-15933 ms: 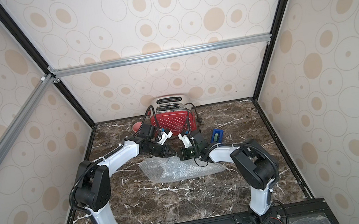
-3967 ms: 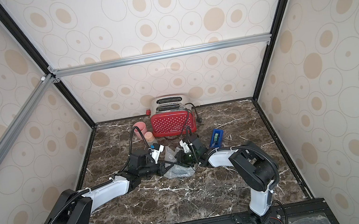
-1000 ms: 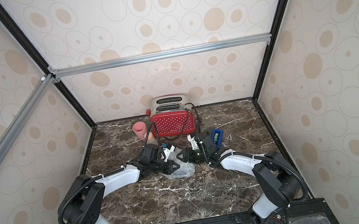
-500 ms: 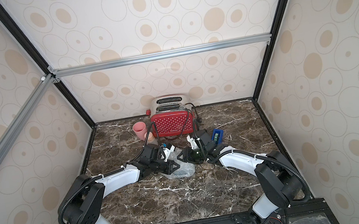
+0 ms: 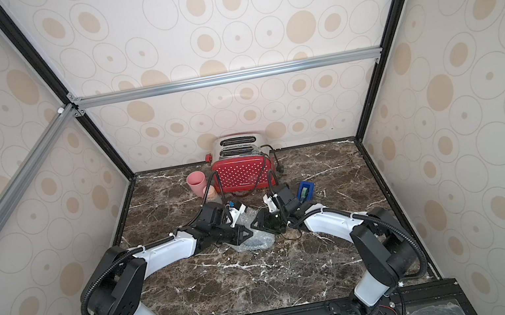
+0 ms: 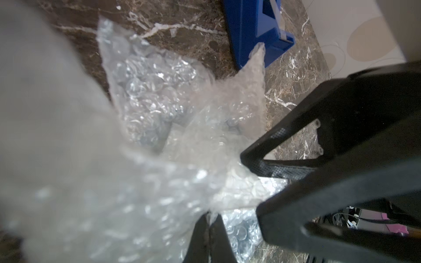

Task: Wrap bowls in bubble wrap
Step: Wrap the bowl in bubble wrap.

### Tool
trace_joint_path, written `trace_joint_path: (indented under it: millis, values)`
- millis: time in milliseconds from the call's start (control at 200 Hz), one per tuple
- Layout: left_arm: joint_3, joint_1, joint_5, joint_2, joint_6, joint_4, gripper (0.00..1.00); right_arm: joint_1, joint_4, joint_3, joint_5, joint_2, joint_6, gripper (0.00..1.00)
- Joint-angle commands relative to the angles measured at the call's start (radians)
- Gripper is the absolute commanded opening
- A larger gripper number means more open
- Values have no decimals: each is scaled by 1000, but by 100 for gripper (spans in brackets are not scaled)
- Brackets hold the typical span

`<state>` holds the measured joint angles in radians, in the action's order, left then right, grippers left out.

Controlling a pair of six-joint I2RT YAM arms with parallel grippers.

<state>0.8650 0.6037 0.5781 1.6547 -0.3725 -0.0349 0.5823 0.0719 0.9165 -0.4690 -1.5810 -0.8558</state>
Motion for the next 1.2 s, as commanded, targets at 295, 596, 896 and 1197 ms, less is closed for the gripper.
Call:
trace_joint_path:
  millis: [295,596,896,1197]
  values:
    - [38,19,10,-15,23,20,0,7,23,51,-34,-40,-1,26]
    - [43,22,11,-17,24,20,0,-3,55,53,-7,-40,29,0]
    - [42,23,5,-26,17,23,3,-31,75,51,-5,-48,81,0]
    - [51,24,-6,-113,-3,64,38,-49,50,30,-20,-63,91,0]
